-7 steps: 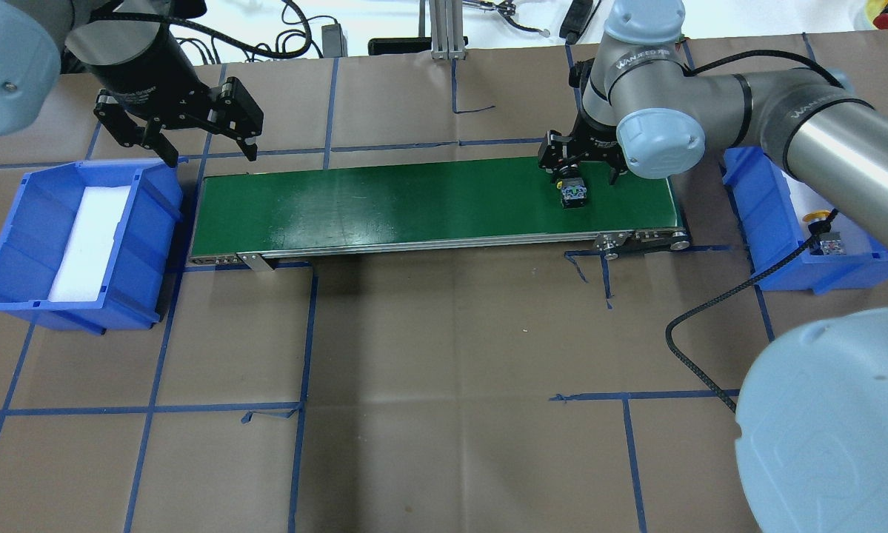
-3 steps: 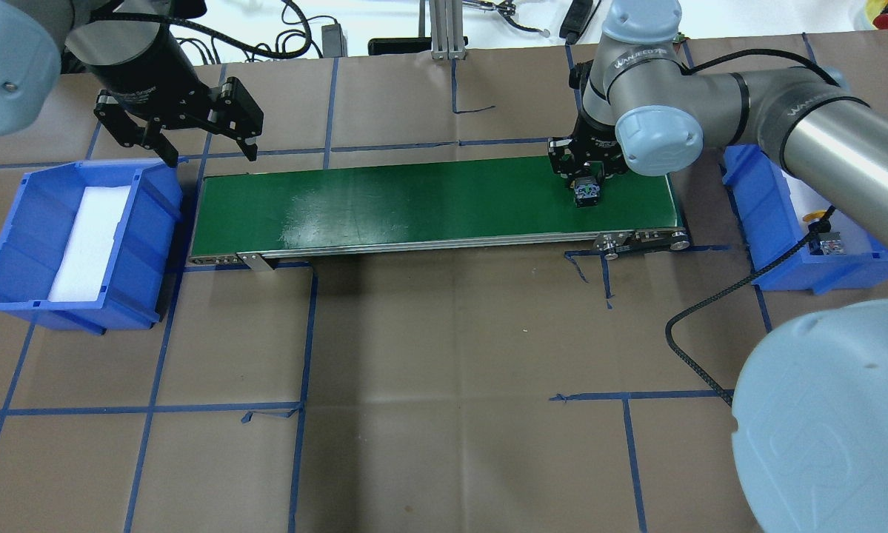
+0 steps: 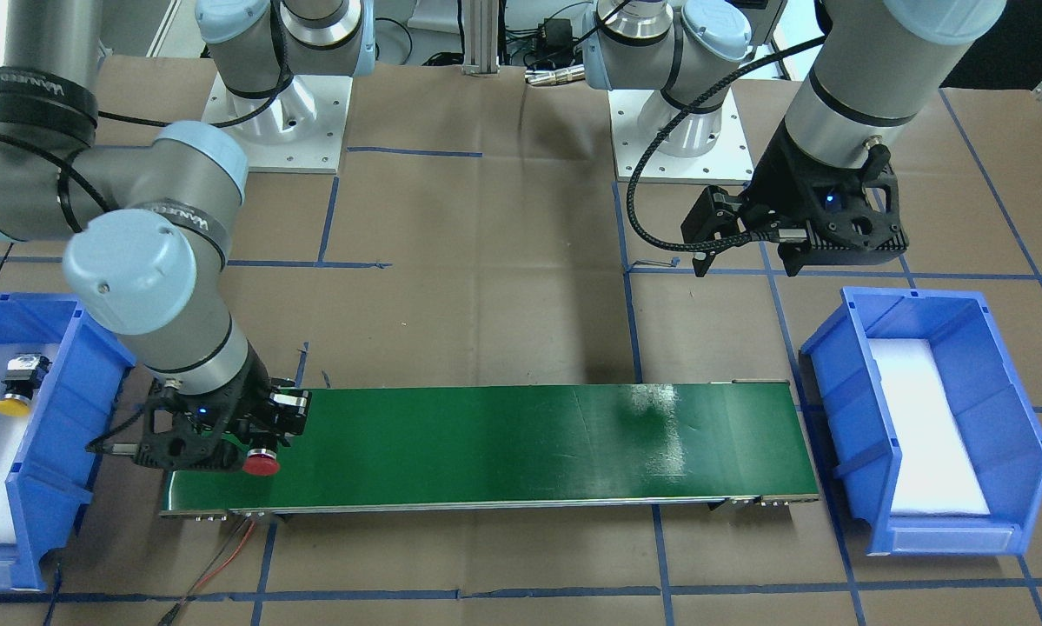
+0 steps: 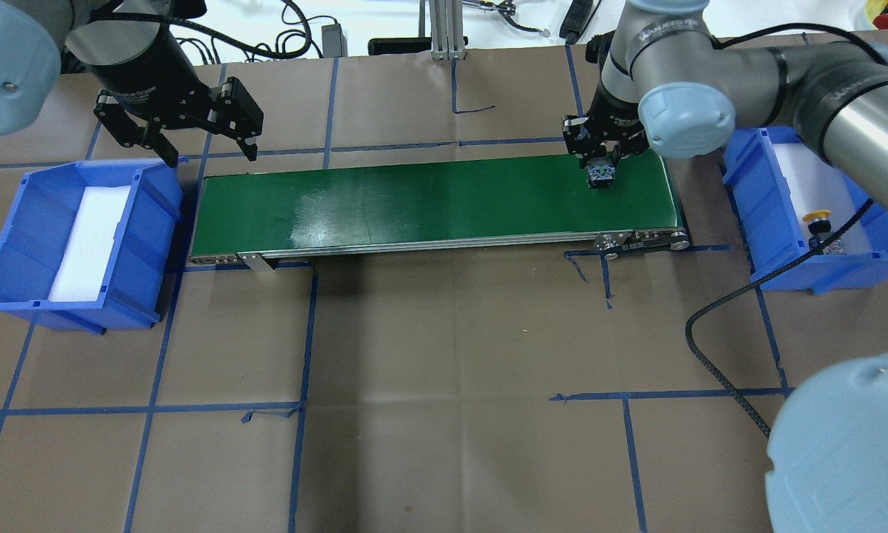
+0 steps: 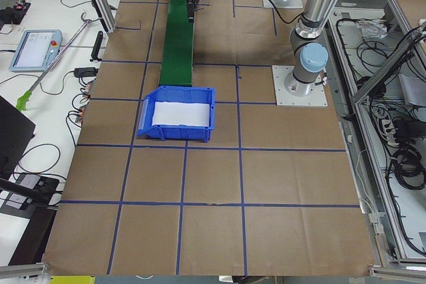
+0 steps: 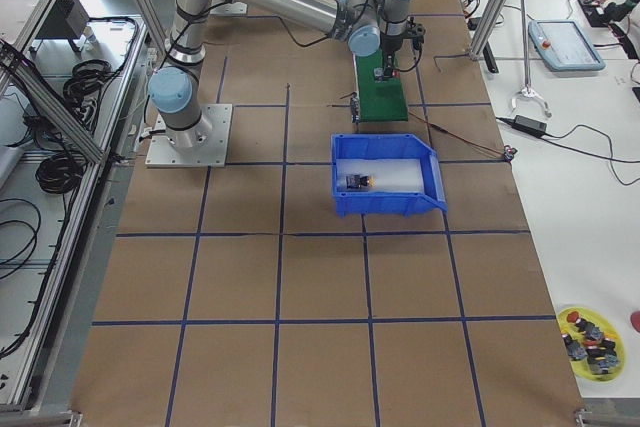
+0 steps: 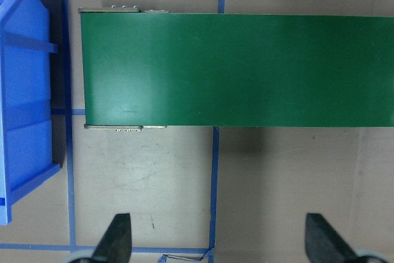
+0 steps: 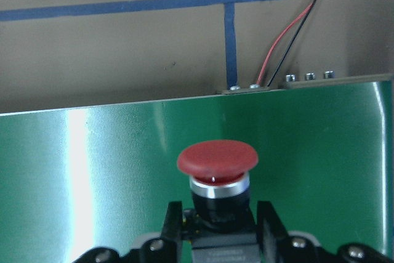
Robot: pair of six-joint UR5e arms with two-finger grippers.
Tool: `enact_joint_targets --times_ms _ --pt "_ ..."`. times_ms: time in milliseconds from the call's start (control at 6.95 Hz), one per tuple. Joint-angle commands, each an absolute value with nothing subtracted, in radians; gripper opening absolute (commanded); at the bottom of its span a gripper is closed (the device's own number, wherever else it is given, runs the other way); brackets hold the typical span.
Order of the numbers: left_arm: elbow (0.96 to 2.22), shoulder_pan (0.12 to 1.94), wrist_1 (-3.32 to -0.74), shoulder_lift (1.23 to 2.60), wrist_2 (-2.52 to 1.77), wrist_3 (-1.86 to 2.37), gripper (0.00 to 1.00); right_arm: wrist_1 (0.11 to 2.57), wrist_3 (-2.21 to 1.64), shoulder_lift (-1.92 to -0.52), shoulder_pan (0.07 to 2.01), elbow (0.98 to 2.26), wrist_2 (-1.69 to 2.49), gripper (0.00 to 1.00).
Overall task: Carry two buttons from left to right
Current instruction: 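Lift the red-capped button and carry it over the right-side bin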
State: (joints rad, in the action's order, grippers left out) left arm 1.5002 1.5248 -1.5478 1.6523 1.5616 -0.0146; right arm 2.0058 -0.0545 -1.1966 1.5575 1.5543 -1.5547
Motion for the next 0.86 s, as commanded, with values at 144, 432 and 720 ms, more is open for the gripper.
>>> enact_joint_targets --times_ms 144,432,720 --pt "1.5 1.525 -1.548 1.654 1.562 -0.015 1.0 1.821 0.275 -1.27 1.242 1.427 -1.545 0.03" --pt "1.5 1.525 -1.548 1.654 1.562 -0.014 1.0 1.838 0.528 -1.226 1.096 1.385 -1.551 0.03" --pt "1.5 1.525 -1.548 1.652 1.562 -0.014 0.99 1.924 0.571 -1.113 1.062 1.393 -1.551 0.03"
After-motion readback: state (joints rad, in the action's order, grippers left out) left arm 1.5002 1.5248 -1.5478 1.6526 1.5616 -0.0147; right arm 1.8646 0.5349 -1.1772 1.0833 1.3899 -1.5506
